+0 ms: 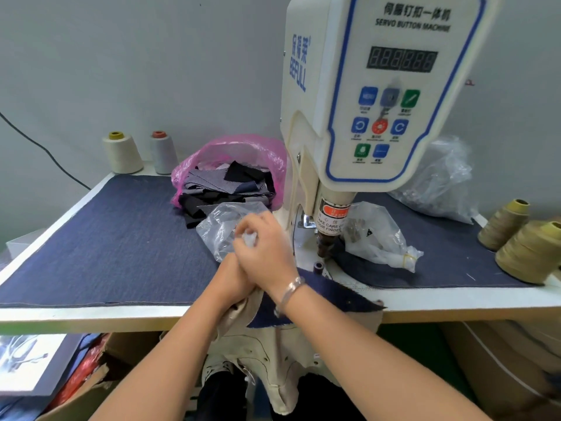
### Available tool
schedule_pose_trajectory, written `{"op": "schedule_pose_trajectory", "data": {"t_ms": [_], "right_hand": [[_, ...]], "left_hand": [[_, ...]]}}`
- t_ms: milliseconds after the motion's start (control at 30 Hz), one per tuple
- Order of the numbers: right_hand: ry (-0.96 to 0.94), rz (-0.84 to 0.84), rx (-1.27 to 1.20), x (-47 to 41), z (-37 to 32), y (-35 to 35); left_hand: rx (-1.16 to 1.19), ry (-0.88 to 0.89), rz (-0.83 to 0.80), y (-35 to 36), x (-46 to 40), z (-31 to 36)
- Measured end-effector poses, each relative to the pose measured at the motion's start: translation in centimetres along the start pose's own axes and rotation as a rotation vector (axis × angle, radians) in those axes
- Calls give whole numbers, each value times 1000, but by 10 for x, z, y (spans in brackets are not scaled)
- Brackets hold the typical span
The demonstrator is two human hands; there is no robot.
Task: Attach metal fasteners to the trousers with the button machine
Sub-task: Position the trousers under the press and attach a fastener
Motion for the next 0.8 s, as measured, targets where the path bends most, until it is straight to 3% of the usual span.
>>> {"op": "schedule_pose_trajectory", "data": {"t_ms": [167, 333, 433, 567, 800], "right_hand": [[177, -32, -369, 62, 35, -53], [398, 101, -618, 68, 85, -102], [459, 100, -558, 54, 101, -108], [398, 12, -454, 44, 103, -95], [369, 10, -448, 44, 112, -87]], "left_hand": [[137, -50, -38, 8, 0, -10], [225, -95, -48, 13, 0, -13], [238, -101, -36, 12, 0, -14], [242, -114, -34, 13, 1, -17], [254, -127, -32, 13, 2, -17]]}}
Point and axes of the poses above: each hand's wrist, its own x-axis away from the middle knuckle, its own y-axis out of the palm, z = x × y, the point moved 7 cm from there along -x, towards the middle knuckle, and after that the axes turned 8 degrees about y, right-handed, at the moved point
